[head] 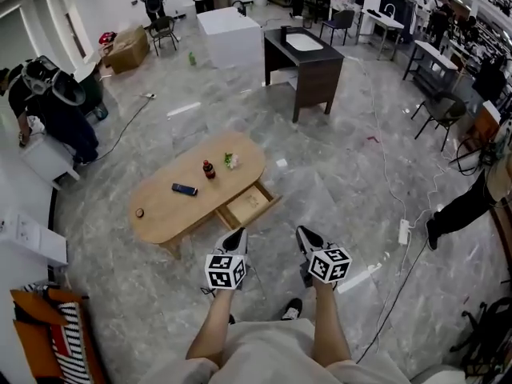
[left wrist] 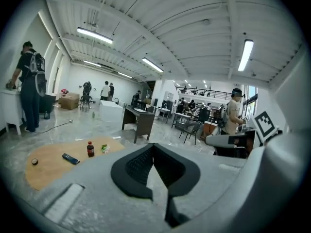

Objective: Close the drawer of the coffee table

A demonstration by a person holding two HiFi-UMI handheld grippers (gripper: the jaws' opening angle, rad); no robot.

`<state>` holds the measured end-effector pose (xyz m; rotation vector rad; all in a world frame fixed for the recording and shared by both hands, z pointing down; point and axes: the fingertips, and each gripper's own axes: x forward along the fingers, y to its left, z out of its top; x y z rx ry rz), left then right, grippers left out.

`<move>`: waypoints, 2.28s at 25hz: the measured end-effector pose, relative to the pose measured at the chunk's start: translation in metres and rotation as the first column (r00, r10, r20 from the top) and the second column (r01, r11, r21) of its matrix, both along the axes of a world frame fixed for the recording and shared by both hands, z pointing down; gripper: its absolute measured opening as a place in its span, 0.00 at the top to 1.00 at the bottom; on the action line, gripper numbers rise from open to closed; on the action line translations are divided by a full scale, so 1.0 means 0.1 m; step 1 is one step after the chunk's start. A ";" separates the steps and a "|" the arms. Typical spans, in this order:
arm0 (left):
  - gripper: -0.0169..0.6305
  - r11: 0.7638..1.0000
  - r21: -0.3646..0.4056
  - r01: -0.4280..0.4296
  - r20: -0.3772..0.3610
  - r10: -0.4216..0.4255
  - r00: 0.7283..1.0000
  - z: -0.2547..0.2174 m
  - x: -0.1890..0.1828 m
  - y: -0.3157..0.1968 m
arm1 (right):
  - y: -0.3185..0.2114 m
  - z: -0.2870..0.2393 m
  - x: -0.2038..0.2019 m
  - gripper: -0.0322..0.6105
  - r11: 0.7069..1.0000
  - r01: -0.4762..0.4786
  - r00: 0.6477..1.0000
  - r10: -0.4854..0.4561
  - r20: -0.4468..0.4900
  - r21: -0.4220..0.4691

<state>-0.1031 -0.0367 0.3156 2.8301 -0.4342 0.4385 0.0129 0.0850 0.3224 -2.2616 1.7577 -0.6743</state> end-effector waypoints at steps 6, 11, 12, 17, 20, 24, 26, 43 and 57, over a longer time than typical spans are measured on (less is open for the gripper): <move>0.96 0.988 -0.031 0.150 -0.024 -0.151 0.988 0.05 0.10 0.05 | 0.19 0.04 0.31 0.93 0.989 0.144 0.988 -0.145 -0.046 -0.029; 0.96 0.979 -0.023 0.201 -0.020 -0.201 0.979 0.10 0.17 0.18 | 0.45 0.28 0.61 0.93 0.992 0.125 0.992 -0.125 0.009 -0.028; 0.96 0.978 -0.019 0.206 -0.019 -0.206 0.978 0.11 0.18 0.18 | 0.46 0.31 0.65 0.93 0.993 0.119 0.993 -0.118 0.017 -0.024; 0.96 0.974 -0.041 0.224 -0.001 -0.224 0.974 0.19 0.24 0.29 | 0.60 0.33 0.77 0.93 0.995 0.097 0.995 -0.096 0.025 -0.010; 0.96 0.973 -0.048 0.224 0.023 -0.223 0.975 0.24 0.30 0.35 | 0.74 0.35 0.82 0.93 0.997 0.073 0.997 -0.073 0.036 -0.006; 0.96 0.977 -0.062 0.203 0.046 -0.201 0.979 0.44 0.56 0.36 | 0.92 0.55 1.01 0.93 0.999 0.033 0.998 -0.032 0.051 -0.018; 0.96 0.980 -0.074 0.187 0.055 -0.183 0.982 0.51 0.78 0.35 | 1.00 0.60 1.20 0.93 0.999 0.000 0.999 0.002 0.054 -0.034; 0.96 0.956 -0.150 0.252 0.098 -0.240 0.966 0.98 1.77 -0.25 | 0.50 0.76 2.30 0.93 0.999 0.054 0.995 -0.054 0.085 0.003; 0.96 0.854 -0.131 0.504 0.131 -0.489 0.862 1.07 1.66 -1.35 | -0.91 1.17 2.65 0.93 0.918 0.380 0.925 -0.380 0.028 -0.109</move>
